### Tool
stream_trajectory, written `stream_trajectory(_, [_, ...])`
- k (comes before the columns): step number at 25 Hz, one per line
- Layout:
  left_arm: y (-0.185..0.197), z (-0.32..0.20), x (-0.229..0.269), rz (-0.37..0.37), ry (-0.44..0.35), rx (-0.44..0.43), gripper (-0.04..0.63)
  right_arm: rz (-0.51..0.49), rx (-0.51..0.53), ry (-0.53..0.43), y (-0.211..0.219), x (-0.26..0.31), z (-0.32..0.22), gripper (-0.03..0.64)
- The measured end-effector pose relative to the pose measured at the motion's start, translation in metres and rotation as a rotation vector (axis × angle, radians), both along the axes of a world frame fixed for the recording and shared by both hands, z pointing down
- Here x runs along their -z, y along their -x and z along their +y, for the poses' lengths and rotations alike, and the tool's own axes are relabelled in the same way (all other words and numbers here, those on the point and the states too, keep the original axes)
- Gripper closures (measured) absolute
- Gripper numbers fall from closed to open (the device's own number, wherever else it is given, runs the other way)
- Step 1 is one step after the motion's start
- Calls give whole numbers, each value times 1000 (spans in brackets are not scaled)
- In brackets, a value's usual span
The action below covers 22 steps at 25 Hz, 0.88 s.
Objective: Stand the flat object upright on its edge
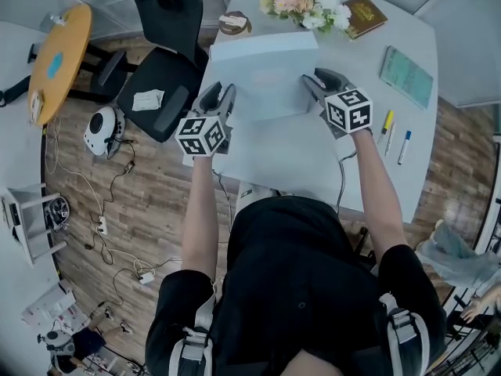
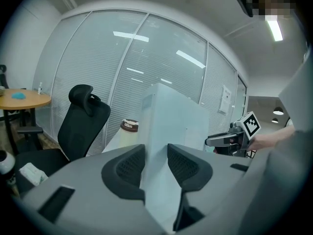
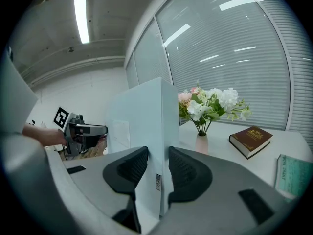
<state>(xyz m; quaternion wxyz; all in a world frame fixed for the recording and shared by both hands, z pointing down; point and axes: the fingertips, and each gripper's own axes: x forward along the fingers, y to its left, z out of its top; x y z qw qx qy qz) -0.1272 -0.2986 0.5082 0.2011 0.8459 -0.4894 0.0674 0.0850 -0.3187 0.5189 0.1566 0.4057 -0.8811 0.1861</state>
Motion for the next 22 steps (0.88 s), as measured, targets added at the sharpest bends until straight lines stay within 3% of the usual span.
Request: stream_trajectory(22, [-2,28,-7,-7,-14,-24,437,-5,7,-29,-4,-3,31,474])
